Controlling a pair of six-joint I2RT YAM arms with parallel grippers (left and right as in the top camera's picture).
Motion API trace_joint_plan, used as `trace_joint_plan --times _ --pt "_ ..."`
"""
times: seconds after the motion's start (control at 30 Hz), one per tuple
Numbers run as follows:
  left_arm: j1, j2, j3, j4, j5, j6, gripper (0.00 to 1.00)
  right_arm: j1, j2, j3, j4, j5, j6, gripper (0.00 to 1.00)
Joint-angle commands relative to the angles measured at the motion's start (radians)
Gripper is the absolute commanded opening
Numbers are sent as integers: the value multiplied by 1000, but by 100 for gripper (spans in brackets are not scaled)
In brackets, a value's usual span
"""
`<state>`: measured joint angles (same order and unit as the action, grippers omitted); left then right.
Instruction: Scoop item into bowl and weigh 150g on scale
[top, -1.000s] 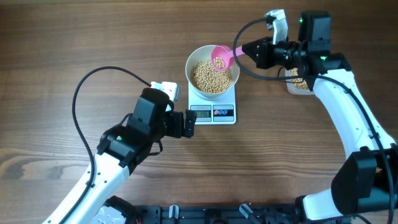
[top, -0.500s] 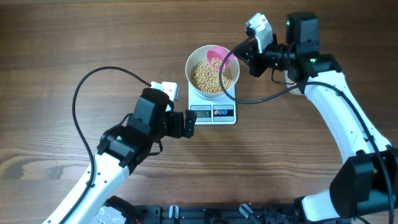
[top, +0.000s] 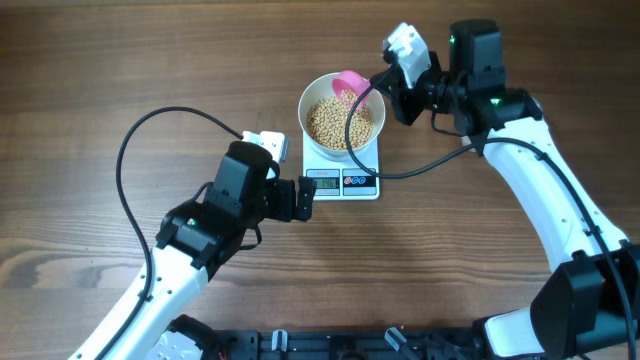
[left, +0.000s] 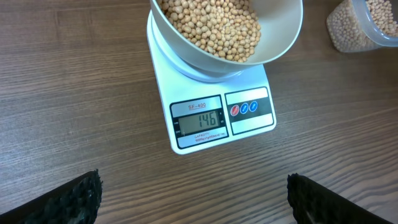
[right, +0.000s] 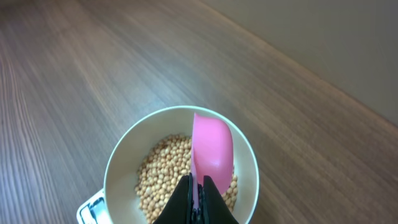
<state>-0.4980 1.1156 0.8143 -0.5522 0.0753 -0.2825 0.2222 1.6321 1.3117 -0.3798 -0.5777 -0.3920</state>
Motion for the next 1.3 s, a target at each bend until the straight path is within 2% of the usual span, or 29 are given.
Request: trace_joint_plan --times 0.0,0.17,0.2,0.23,0.27,0.47,0.53,0.63,0.77,1.0,1.07,1.1,1.27 --pt "5 3 3 3 -10 17 100 3 -27 16 33 0 84 4" --pt "5 3 3 3 -10 17 100 3 -28 16 39 0 124 4" --pt "5 3 3 3 -10 17 100 9 -28 16 15 2 78 4" --pt "5 3 3 3 -10 17 100 26 -28 16 -47 49 -61 4" --pt "5 3 3 3 -10 17 100 39 -28 16 -64 87 -66 4" --pt "5 3 3 3 -10 17 100 38 -28 16 39 39 229 4" --pt "5 3 3 3 -10 17 100 24 -28 16 39 34 245 4" --pt "5 3 3 3 -10 17 100 -24 -29 16 48 -29 346 4" --pt "5 3 3 3 -10 17 100 -74 -29 16 50 -80 374 4" --pt "5 3 3 3 -10 17 100 -74 -29 16 47 -80 357 4" --pt "5 3 3 3 -10 17 100 -50 -29 16 -25 -97 112 4" --pt "5 3 3 3 -10 17 100 -42 -29 16 -43 -85 69 4" --pt "5 3 3 3 -10 17 100 -29 -29 16 -40 -27 56 4"
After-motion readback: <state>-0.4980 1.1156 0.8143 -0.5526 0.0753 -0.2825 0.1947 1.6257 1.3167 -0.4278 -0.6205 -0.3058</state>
